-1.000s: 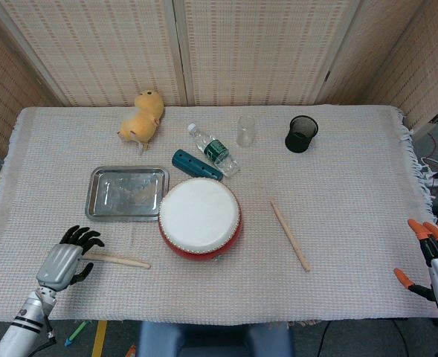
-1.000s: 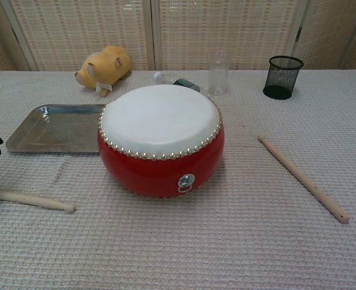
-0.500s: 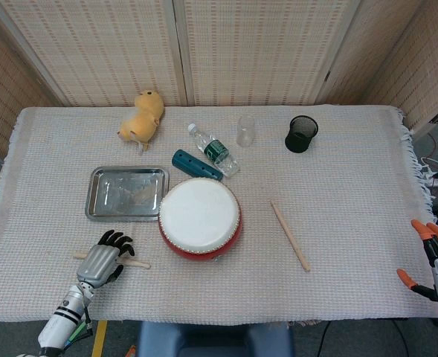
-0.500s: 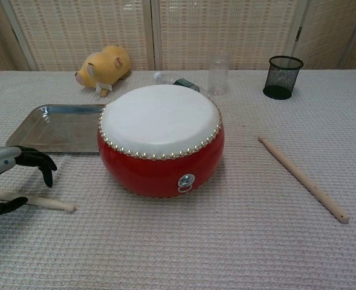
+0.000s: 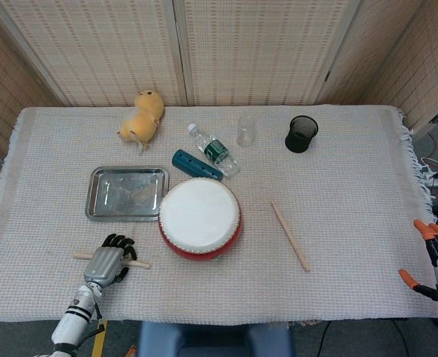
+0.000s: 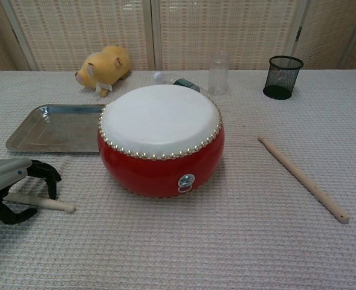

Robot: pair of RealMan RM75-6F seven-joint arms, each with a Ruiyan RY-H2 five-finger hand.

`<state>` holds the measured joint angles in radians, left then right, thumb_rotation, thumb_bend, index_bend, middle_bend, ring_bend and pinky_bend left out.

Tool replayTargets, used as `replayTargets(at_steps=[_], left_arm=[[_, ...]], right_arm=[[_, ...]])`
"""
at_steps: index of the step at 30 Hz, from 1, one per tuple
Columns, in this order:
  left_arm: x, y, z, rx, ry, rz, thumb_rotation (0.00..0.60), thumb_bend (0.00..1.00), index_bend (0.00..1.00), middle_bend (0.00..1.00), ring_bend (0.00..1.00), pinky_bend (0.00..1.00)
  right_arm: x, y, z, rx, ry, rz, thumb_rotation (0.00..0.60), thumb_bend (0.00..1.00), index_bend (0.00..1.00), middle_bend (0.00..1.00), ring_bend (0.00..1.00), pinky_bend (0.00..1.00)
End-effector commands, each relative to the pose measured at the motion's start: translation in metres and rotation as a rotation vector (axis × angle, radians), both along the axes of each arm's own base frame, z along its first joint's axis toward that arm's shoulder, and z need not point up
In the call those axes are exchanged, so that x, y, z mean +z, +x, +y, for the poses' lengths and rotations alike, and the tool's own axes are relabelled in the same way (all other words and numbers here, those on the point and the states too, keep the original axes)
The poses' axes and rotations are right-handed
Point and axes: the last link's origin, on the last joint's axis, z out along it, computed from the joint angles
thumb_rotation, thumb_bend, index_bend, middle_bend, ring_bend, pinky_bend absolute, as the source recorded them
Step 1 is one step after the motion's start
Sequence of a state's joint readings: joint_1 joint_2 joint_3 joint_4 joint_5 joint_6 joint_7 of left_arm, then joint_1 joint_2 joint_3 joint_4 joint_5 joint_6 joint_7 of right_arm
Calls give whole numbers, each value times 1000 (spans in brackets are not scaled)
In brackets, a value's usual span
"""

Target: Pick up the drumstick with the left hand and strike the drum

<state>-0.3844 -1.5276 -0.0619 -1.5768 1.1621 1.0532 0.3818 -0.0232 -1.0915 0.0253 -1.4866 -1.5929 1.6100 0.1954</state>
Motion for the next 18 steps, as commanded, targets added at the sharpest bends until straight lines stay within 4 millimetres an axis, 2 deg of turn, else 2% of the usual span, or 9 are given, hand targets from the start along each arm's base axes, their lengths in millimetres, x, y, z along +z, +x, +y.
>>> replayTargets(at_steps=[1,18], left_arm=[[-2,0,1,9,2,-2,600,361,468,199,99,59],[-4,-4,5,51,21,-46,600,363,515,222,100,67]], right_arm=[[0,-1,0,-3,1,-1,600,204,16,140,0,70],[0,-3,-1,-14,5,-1,600,203,16,139,0,70]])
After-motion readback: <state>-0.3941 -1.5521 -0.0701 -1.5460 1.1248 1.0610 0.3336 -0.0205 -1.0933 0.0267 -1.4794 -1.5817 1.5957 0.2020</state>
